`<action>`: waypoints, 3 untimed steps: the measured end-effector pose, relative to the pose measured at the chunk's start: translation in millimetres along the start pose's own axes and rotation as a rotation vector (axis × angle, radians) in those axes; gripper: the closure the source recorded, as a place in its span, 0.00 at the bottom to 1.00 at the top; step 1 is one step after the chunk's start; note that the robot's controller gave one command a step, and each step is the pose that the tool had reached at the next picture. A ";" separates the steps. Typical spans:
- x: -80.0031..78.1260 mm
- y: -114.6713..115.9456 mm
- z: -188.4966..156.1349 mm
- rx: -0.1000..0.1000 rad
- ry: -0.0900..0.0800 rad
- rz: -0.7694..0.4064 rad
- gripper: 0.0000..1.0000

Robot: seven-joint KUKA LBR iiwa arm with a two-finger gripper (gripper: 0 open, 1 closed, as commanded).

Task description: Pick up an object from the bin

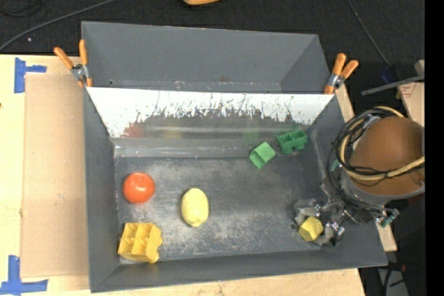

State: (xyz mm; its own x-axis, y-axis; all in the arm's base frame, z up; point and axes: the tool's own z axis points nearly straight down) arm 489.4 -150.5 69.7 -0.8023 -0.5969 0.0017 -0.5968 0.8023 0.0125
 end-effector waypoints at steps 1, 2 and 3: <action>-0.2 0.5 -7.9 0.001 0.000 -0.001 1.00; -0.5 0.5 -13.5 0.002 0.000 -0.001 1.00; 0.7 3.6 -52.5 -0.007 0.005 0.002 1.00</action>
Offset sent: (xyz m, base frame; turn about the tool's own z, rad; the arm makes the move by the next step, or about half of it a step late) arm -0.0003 0.0001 0.0069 -0.0012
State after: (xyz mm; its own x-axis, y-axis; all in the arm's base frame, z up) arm 487.1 -148.5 122.2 -0.8035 -0.5953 0.0066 -0.5951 0.8034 0.0197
